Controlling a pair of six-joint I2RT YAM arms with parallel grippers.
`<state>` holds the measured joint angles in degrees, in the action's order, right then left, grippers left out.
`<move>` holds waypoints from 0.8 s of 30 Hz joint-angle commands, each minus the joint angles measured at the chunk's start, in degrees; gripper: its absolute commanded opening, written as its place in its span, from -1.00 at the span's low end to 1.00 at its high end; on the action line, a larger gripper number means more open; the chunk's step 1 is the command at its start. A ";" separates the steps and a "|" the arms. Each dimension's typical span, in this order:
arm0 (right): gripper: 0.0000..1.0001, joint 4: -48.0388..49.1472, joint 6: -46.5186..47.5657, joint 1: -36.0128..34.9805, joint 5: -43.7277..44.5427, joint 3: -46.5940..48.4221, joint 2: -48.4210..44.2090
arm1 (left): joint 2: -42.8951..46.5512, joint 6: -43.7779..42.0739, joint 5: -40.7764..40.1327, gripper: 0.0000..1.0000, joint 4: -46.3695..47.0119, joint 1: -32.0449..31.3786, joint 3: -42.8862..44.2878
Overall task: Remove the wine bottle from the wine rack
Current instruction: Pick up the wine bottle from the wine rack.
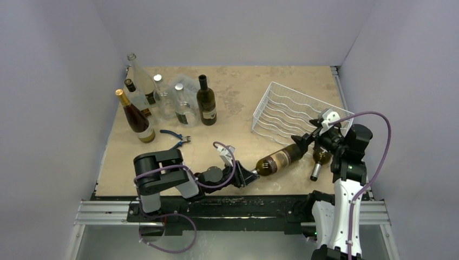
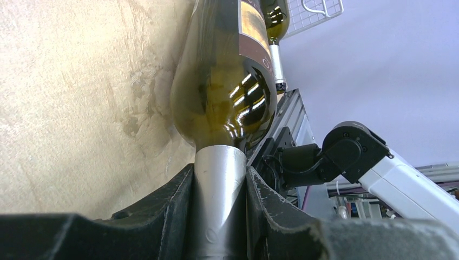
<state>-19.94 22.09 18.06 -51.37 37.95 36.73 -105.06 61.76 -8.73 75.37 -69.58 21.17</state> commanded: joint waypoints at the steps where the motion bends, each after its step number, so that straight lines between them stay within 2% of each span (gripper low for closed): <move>1: 0.98 -4.45 4.59 0.13 -4.35 1.46 1.81 | 3.33 0.13 -3.10 -1.00 6.19 -0.12 -1.64; 7: 0.98 -11.96 13.75 -1.73 -8.20 3.33 5.32 | 4.16 2.74 -1.72 -1.00 5.55 -0.12 -2.73; 15: 0.98 -13.63 19.15 -10.16 -6.07 3.10 6.89 | 8.94 3.42 -0.70 -1.00 -1.56 -0.12 -3.09; 24: 0.98 -19.23 29.75 -15.77 -7.06 3.41 8.84 | 11.85 3.07 0.93 -1.00 -8.41 -0.12 -1.48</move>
<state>-36.29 45.56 4.27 -56.99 38.83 45.41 -95.44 64.05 -8.75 66.19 -69.56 18.02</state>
